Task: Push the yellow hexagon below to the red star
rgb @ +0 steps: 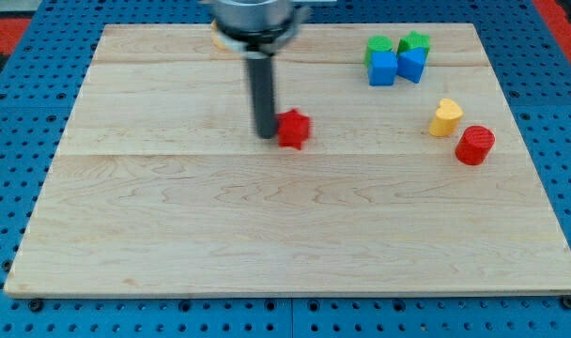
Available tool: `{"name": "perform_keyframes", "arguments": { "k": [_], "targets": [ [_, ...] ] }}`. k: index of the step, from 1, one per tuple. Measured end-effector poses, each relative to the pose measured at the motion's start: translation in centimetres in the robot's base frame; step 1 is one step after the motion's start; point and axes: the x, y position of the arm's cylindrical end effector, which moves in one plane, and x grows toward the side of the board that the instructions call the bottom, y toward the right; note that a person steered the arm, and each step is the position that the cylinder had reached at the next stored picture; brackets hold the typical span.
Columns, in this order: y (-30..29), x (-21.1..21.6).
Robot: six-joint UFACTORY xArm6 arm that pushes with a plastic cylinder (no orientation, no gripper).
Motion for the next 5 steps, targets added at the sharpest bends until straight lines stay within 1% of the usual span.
{"name": "perform_keyframes", "arguments": {
  "k": [1, 2, 3, 4, 5],
  "targets": [
    [9.6, 0.4],
    [6.8, 0.7],
    [-3.8, -2.9],
    [-11.3, -12.1],
    [-4.9, -19.1]
  ]
}}
